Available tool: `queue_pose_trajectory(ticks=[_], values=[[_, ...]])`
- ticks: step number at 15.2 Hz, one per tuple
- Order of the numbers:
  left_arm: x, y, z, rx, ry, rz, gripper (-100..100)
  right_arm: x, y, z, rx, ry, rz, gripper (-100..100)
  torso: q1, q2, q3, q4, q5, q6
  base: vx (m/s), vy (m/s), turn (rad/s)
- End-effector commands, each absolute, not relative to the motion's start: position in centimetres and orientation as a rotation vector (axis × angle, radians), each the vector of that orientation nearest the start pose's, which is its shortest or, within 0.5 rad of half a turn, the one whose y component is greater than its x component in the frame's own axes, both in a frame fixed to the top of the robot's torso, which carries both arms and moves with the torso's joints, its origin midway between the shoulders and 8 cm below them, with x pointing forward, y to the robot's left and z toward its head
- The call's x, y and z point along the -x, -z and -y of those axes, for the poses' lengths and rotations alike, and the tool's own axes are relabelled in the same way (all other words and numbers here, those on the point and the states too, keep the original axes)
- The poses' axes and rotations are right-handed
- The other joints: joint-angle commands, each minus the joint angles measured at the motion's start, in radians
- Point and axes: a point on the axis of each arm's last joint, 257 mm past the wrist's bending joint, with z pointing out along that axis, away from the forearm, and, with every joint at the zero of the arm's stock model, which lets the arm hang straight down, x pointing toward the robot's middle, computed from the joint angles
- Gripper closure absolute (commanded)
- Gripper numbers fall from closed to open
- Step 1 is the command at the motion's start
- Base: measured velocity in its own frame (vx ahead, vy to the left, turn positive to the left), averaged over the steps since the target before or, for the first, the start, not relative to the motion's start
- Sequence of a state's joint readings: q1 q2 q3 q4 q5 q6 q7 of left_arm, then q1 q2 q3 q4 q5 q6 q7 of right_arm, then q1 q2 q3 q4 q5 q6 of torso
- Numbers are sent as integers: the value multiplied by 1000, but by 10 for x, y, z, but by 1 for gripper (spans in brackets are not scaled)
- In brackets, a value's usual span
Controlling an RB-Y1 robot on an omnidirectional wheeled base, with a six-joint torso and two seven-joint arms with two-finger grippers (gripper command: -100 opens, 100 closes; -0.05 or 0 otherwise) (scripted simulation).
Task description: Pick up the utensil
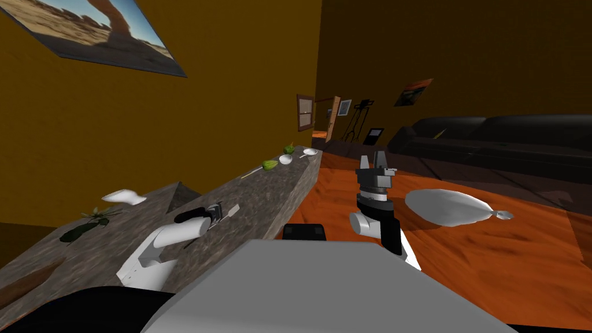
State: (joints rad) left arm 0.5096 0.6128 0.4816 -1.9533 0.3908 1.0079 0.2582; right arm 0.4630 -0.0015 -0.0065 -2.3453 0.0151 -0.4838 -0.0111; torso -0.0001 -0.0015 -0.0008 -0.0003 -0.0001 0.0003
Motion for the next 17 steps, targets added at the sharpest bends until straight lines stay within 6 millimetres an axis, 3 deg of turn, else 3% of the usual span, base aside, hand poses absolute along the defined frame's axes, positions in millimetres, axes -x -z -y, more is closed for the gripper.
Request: queue_pose_trajectory(ticks=[1,3,6,7,10,17], values=[[-248,300,-616,2092,192,-1222,-100,-334,-62,272,-584,-1328,-560,0,0,0,0,0,0,0,24,0,-130],[-233,301,-626,2151,154,-1183,-100,-334,-62,272,-584,-1328,-560,0,0,0,0,0,0,-1,23,0,-83],[-224,307,-625,2184,118,-1189,-100,-334,-62,272,-584,-1328,-560,0,0,0,0,0,0,0,19,4,-67],[-213,306,-634,2229,97,-1145,-100,-334,-62,272,-584,-1327,-560,0,0,0,0,0,0,-1,16,3,-125],[-204,311,-632,2259,63,-1149,-100,-334,-62,272,-584,-1328,-560,0,0,0,0,0,0,0,17,5,-61],[-155,317,-645,2445,-62,-1020,-100,-334,-62,272,-584,-1327,-560,0,1,0,0,0,0,0,23,9,-100]])
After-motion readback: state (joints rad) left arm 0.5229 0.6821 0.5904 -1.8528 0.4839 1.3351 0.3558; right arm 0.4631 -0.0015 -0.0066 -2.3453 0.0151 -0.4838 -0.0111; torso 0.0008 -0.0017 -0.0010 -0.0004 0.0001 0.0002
